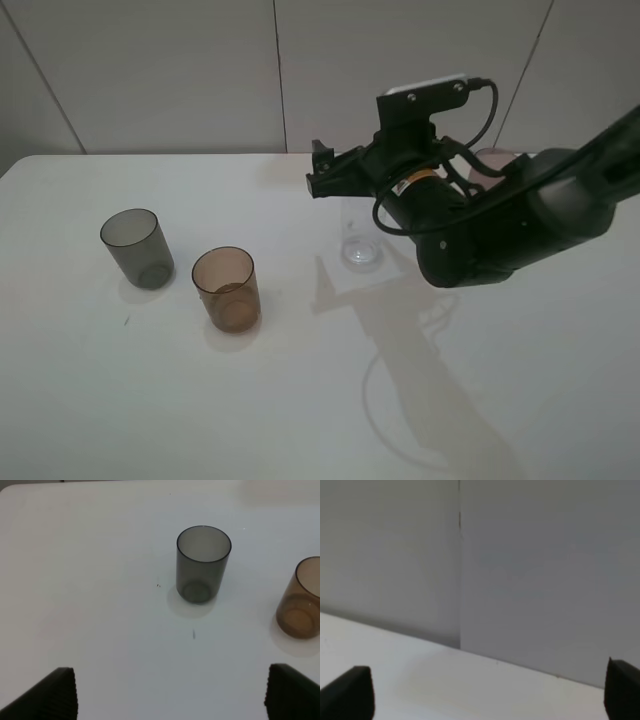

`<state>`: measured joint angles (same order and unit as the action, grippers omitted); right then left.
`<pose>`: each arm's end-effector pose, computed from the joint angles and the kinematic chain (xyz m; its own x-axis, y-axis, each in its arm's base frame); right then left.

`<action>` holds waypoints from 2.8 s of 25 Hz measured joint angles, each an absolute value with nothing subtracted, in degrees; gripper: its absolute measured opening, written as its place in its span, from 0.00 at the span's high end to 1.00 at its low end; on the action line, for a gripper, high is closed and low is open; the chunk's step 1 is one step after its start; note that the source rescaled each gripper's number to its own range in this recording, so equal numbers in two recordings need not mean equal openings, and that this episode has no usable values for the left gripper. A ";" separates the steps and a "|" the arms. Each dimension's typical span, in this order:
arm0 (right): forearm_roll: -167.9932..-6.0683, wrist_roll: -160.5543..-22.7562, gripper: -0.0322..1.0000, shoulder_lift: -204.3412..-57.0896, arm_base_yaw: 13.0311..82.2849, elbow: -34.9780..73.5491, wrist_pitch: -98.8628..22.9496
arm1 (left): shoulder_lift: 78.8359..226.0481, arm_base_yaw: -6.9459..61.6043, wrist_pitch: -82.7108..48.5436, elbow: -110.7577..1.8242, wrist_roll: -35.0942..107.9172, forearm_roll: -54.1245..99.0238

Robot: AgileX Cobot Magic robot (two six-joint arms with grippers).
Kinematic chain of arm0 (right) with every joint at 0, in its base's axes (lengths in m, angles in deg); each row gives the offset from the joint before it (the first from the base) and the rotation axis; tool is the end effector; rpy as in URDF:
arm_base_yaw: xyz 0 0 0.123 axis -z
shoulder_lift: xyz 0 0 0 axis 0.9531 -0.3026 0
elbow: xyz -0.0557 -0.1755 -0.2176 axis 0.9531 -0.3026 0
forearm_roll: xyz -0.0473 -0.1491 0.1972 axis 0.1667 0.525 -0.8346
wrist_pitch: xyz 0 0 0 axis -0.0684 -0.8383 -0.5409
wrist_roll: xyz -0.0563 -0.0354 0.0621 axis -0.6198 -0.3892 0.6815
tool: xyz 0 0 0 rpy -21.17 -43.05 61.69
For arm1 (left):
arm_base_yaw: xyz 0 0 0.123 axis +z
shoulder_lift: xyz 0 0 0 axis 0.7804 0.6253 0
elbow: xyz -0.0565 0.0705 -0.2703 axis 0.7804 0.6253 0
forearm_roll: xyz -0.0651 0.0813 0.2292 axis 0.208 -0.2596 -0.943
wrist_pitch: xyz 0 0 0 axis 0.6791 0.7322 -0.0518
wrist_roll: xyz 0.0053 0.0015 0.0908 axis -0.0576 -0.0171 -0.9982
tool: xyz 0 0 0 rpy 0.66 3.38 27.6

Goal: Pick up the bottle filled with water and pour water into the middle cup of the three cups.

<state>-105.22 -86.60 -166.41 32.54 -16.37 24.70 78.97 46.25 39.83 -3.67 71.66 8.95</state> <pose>0.2959 0.2051 0.1600 -0.1090 -0.1243 -0.9862 -0.3345 0.9389 -0.0813 -0.0060 0.0006 0.2780 -0.4487 0.0188 -0.8935 0.0787 0.9967 -0.0185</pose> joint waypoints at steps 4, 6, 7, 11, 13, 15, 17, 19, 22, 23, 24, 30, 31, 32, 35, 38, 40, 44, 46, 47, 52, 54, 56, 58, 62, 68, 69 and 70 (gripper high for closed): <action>-110.55 -89.85 0.00 -156.40 32.54 -16.42 10.31 | 78.97 46.25 39.83 -3.67 71.66 8.95; -114.01 -90.94 0.00 -151.55 32.61 -16.42 0.24 | 78.97 46.25 39.83 -3.67 71.66 8.95; -115.41 -91.11 0.00 -149.06 32.92 -16.42 -5.92 | 78.97 46.25 39.83 -3.67 71.66 8.95; -115.92 -88.69 0.00 -141.09 37.28 -16.42 -28.79 | 78.97 46.25 39.83 -3.67 71.66 8.95; -112.82 -84.49 0.00 -138.10 41.83 -16.42 -38.59 | 78.97 46.25 39.83 -3.67 71.66 8.95; -107.46 -79.92 0.00 -135.74 46.45 -16.42 -47.59 | 78.97 46.25 39.83 -3.67 71.66 8.95; -100.96 -74.64 0.00 -132.95 50.98 -16.42 -55.22 | 78.97 46.25 39.83 -3.67 71.66 8.95; -95.51 -71.24 0.00 -128.98 55.35 -16.42 -62.71 | 78.97 46.25 39.83 -3.67 71.66 8.95; -88.63 -69.76 0.00 -121.69 59.31 -16.42 -71.68 | 78.97 46.25 39.83 -3.67 71.66 8.95; -86.67 -69.63 0.00 -118.84 60.25 -16.42 -74.12 | 78.97 46.25 39.83 -3.67 71.66 8.95; -85.00 -69.57 0.00 -116.31 60.99 -16.42 -75.89 | 78.97 46.25 39.83 -3.67 71.66 8.95; -82.02 -69.52 0.00 -97.76 61.73 -16.42 -81.60 | 78.97 46.25 39.83 -3.67 71.66 8.95; -81.96 -69.52 0.00 -95.38 61.73 -16.42 -81.79 | 78.97 46.25 39.83 -3.67 71.66 8.95; -81.96 -69.52 0.00 -92.77 61.73 -16.42 -82.20 | 78.97 46.25 39.83 -3.67 71.66 8.95; -81.61 -69.52 0.00 -86.00 61.73 -16.42 -84.05 | 78.97 46.25 39.83 -3.67 71.66 8.95; -80.04 -69.52 0.00 -79.42 61.73 -17.35 -87.46 | 78.97 46.25 39.83 -3.67 71.66 8.95; -79.14 -69.52 0.00 -75.56 61.73 -19.62 -88.90 | 78.97 46.25 39.83 -3.67 71.66 8.95; -79.14 -69.52 0.00 -68.23 61.73 -25.46 -89.46 | 78.97 46.25 39.83 -3.67 71.66 8.95; -79.14 -69.52 0.00 -65.19 61.73 -27.98 -89.45 | 78.97 46.25 39.83 -3.67 71.66 8.95; -79.14 -69.52 0.00 -63.70 61.73 -29.62 -89.47 | 78.97 46.25 39.83 -3.67 71.66 8.95; -79.14 -69.39 0.00 -58.19 63.44 -31.03 -89.72 | 78.97 46.25 39.83 -3.67 71.66 8.95; -79.14 -69.39 0.00 -57.40 65.84 -31.03 -89.72 | 78.97 46.25 39.83 -3.67 71.66 8.95; -79.14 -69.39 0.00 -57.40 68.18 -31.03 -89.67 | 78.97 46.25 39.83 -3.67 71.66 8.95; -79.14 -69.39 0.00 -57.40 69.80 -31.03 -89.67 | 78.97 46.25 39.83 -3.67 71.66 8.95; -79.14 -69.39 0.00 -57.40 70.85 -31.08 -89.67 | 78.97 46.25 39.83 -3.67 71.66 8.95; -79.14 -69.39 0.00 -57.40 70.85 -31.08 -89.67 | 78.97 46.25 39.83 -3.67 71.66 8.95; -79.14 -69.39 0.00 -57.40 70.85 -31.08 -89.67 | 78.97 46.25 39.83 -3.67 71.66 8.95; -79.14 -69.39 0.00 -57.40 70.85 -31.08 -89.67 | 78.97 46.25 39.83 -3.67 71.66 8.95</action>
